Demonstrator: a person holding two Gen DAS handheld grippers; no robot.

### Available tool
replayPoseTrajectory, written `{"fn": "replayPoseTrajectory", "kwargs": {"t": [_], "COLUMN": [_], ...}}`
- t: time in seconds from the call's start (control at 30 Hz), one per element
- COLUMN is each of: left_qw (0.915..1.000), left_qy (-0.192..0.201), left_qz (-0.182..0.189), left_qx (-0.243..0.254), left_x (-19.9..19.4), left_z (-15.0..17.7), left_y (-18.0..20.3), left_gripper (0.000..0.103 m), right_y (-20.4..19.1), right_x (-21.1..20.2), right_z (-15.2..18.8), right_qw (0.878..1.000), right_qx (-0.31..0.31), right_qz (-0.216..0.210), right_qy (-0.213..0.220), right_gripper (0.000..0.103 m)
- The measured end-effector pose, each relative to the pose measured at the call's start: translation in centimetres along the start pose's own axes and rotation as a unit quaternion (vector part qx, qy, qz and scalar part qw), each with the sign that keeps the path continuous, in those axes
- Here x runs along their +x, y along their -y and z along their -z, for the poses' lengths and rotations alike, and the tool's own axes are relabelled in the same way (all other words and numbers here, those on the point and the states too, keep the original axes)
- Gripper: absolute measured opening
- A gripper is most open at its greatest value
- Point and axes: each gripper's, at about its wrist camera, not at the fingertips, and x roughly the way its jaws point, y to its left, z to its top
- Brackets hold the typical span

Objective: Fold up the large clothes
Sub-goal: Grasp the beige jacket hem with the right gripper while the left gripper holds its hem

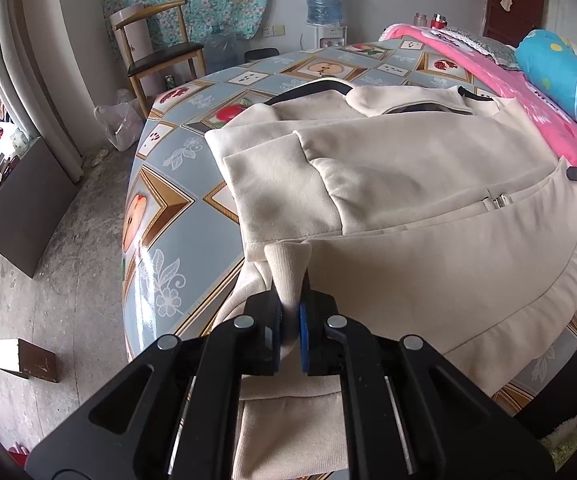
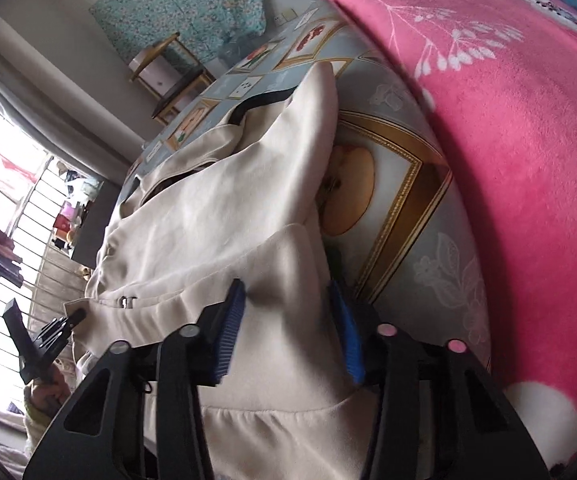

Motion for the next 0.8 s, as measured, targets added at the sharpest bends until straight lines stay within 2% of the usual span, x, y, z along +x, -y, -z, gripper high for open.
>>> {"fn": "replayPoseTrajectory", "kwargs": {"t": [0.2,0.4,0.8], "left_qw": [1.0,1.0,0.9998], "left_qy": [-0.002,-0.002,-0.004], "left_qz": [0.0,-0.005,-0.013], "left_qx": [0.0,0.005,0.014], "left_x": [0.0,0.0,0.0], "left_z": [0.0,0.1,0.0], "left_y": [0.0,0.1,0.4], "left_gripper": [0.006,0.006,0.006], "right_y": [-1.7,-2.7,-1.2], "right_x": [-2.4,-3.2,-1.5], "right_z": [1.6,2.4,1.9], "right_qw": [0.999,0.997,0.999], "right_qx": [-0.037,-0.077,-0.046], "right_qz": [0.008,0.011,0.01], "right_qy": [0.019,0.023,0.015], "right_gripper": [0.028,0.028,0.028]}}
